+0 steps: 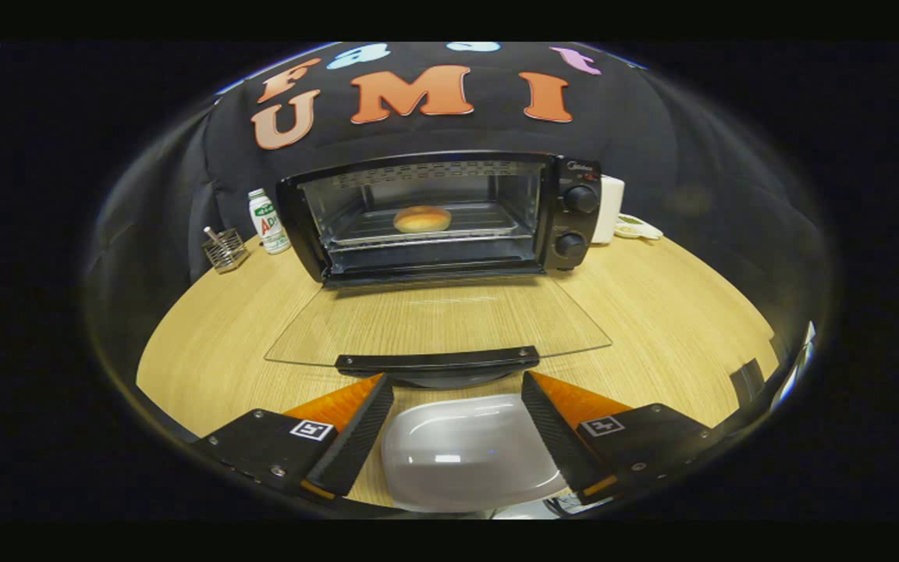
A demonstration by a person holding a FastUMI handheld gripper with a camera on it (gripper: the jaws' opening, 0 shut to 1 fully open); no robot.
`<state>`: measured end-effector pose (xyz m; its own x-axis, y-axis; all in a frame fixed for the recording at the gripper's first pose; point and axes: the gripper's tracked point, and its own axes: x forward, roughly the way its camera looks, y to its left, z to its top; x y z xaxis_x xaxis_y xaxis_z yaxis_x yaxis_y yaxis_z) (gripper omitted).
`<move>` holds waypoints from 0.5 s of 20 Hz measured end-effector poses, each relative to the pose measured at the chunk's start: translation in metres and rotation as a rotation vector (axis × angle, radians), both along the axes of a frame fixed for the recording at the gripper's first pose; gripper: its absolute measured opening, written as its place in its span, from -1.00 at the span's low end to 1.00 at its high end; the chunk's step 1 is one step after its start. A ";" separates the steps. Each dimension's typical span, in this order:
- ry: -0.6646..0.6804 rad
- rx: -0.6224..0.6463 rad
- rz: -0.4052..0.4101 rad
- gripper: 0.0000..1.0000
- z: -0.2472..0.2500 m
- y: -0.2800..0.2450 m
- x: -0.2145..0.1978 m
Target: Open the toaster oven, put the food inside, and close the toaster oven door.
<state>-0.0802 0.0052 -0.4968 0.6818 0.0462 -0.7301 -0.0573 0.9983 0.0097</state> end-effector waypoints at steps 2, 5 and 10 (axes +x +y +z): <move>0.005 -0.014 0.022 0.98 -0.005 0.003 0.004; 0.021 -0.017 0.024 0.99 -0.008 0.002 0.005; -0.014 -0.009 0.022 0.98 0.017 0.003 0.010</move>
